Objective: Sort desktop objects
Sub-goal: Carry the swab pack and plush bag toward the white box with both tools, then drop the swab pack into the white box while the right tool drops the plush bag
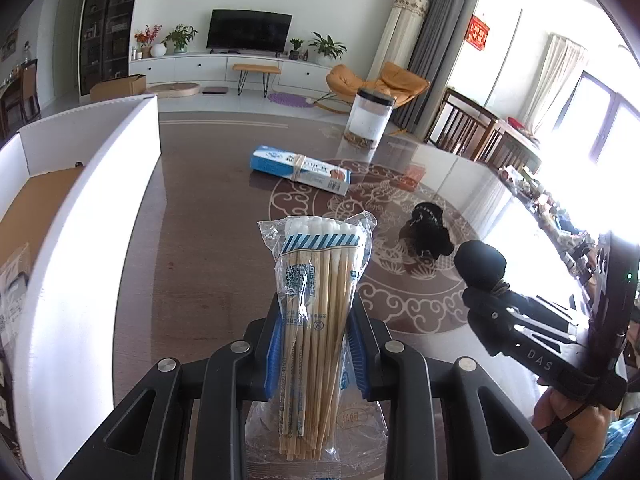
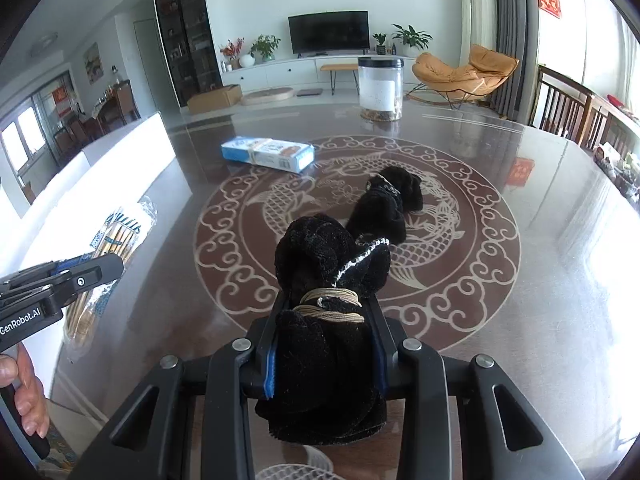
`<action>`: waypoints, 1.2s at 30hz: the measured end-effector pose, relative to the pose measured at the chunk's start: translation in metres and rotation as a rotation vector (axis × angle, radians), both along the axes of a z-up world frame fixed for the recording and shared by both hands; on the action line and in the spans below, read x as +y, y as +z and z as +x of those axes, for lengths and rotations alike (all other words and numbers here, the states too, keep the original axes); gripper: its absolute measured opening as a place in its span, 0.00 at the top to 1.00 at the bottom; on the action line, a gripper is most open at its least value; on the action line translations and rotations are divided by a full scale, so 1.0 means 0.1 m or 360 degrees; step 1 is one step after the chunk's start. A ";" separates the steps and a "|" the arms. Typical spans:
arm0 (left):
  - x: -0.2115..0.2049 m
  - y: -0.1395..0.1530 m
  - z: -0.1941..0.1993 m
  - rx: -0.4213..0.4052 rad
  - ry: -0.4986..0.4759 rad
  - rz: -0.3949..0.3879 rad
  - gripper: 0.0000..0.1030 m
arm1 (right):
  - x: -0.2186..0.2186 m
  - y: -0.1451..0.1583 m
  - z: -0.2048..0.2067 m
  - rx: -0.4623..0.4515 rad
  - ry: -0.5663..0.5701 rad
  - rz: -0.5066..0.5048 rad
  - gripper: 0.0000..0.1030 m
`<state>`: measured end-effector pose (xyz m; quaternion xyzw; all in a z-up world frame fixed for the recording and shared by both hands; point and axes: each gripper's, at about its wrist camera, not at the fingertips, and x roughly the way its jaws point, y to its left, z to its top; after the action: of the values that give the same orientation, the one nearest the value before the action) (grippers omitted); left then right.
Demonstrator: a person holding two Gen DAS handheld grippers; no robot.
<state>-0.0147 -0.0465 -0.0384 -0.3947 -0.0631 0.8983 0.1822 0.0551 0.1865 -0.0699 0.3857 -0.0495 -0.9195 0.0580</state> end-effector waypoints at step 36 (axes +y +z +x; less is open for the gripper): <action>-2.56 -0.08 0.14 -0.0195 0.0719 -0.0584 0.21 | -3.81 -0.03 0.09 0.0021 0.1271 0.0686 0.16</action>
<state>-0.0007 -0.3022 -0.0467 -0.4505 0.0030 0.8870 -0.1010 0.0637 -0.1949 -0.0732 0.3720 0.2961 -0.8167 0.3270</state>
